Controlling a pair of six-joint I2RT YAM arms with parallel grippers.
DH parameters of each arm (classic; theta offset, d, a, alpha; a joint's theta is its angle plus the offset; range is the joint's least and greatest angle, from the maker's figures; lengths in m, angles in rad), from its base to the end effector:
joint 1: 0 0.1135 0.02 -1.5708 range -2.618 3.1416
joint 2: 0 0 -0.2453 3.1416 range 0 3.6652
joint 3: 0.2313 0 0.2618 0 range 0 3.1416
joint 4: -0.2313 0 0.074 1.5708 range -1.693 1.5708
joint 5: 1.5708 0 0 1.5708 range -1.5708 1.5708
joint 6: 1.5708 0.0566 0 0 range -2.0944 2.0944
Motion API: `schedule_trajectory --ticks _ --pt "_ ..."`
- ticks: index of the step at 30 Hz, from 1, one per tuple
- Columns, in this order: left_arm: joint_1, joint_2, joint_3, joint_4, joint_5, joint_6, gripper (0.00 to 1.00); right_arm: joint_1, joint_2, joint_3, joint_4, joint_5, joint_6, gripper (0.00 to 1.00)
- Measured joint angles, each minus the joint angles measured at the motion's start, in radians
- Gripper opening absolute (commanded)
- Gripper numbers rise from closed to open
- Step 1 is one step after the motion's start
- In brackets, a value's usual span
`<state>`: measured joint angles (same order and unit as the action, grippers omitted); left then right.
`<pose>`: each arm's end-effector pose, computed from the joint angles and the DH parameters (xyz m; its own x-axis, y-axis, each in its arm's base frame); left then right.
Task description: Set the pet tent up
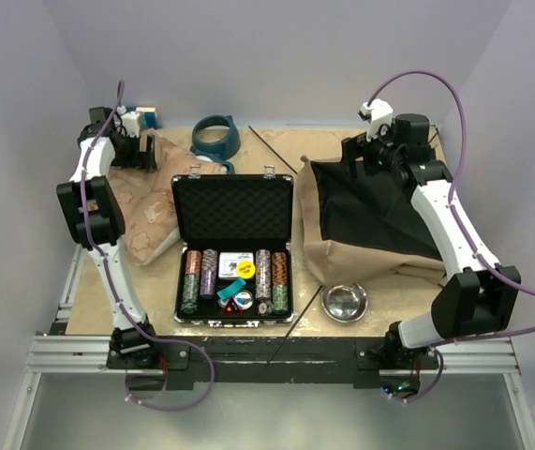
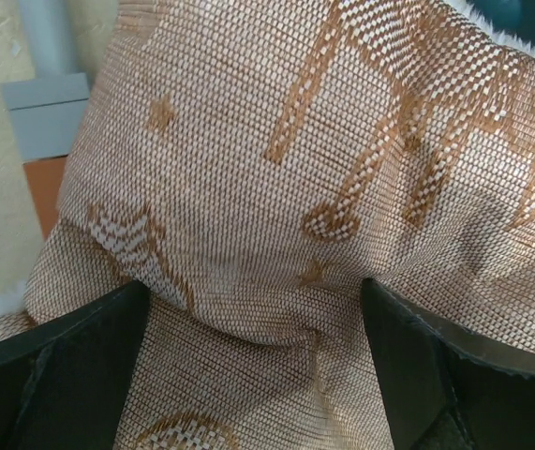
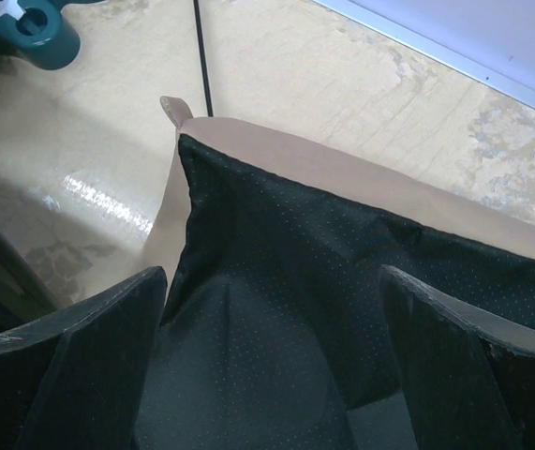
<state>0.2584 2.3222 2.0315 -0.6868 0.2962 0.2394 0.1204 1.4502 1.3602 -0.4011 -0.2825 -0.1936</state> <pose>0.5074 0.1170 0.1710 -0.7993 0.0233 -0.6005 0.1059 0.9891 -0.1025 0.3583 0.0592 0.3334 -0.3903 -0.2333 -0.8906 -0.4427 0.8957 -0.0406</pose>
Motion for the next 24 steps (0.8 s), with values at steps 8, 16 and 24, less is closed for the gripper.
schedule_trajectory --ticks 8,16,24 --pt "-0.003 0.023 0.027 0.006 0.021 0.071 0.0 0.0 0.022 0.005 -0.003 0.003 -0.007 0.98" --pt "-0.003 -0.116 -0.019 -0.012 0.025 0.087 0.0 0.0 0.022 0.005 -0.002 0.002 -0.006 0.97" --pt "-0.003 -0.324 0.042 0.238 0.018 -0.005 0.0 0.0 0.022 0.005 -0.001 0.001 -0.005 0.97"
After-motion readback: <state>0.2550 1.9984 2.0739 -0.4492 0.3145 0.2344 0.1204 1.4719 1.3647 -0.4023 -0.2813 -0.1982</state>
